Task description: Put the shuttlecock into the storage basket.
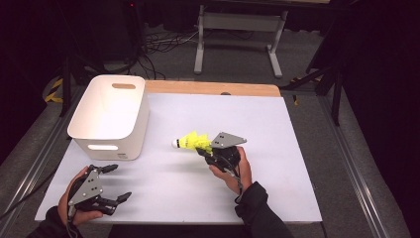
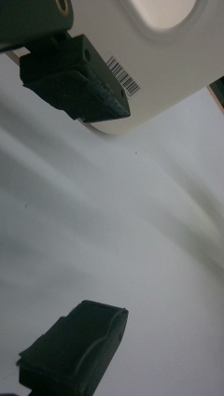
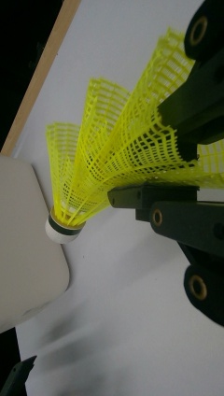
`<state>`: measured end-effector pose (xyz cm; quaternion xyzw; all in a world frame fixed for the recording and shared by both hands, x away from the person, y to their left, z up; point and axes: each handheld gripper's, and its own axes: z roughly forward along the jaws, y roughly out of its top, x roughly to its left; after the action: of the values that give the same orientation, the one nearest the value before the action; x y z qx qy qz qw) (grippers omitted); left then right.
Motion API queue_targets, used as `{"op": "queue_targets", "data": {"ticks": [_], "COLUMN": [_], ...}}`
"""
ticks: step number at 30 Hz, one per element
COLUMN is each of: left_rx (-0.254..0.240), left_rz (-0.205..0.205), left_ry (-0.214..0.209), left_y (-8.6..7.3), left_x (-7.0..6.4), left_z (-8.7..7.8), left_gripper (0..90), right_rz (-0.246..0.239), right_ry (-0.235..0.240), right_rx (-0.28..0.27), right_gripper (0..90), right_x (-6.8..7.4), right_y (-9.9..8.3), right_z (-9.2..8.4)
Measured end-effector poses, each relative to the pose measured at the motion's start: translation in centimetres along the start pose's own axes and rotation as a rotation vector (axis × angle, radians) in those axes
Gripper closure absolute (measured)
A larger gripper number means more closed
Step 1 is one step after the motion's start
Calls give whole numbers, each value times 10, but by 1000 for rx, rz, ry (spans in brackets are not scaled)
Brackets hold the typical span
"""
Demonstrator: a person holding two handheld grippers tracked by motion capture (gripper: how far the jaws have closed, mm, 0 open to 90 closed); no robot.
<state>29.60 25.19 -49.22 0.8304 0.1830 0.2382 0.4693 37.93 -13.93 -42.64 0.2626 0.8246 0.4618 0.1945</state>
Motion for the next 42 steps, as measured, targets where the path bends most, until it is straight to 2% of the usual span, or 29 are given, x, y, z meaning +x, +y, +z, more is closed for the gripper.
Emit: {"op": "queue_targets", "data": {"ticks": [15,24,28,32,36,40,42], "left_rx": [15,18,54,46,61,59,43], "left_rz": [9,-9,1,-5,23,33,27], "left_ry": [5,0,-5,-47,-55,-77,-91], "left_y": [1,4,12,25,33,43,50], "left_x": [-2,-3,-7,-12,-16,-16,-16], "left_z": [2,8,21,37,48,60,67], "left_gripper": [69,79,98,102,103,105,110], "right_rz": [-29,-53,-70,-86,-95,-110,-133], "right_ry": [16,26,27,32,40,48,57], "right_rx": [8,24,38,41,49,59,75], "right_gripper": [823,823,822,823,822,822,822], "right_x": [7,13,17,18,20,22,26], "right_y": [-7,-11,-12,-10,-9,-8,-8], "right_z": [-18,-21,-23,-24,-25,-24,-22]}}
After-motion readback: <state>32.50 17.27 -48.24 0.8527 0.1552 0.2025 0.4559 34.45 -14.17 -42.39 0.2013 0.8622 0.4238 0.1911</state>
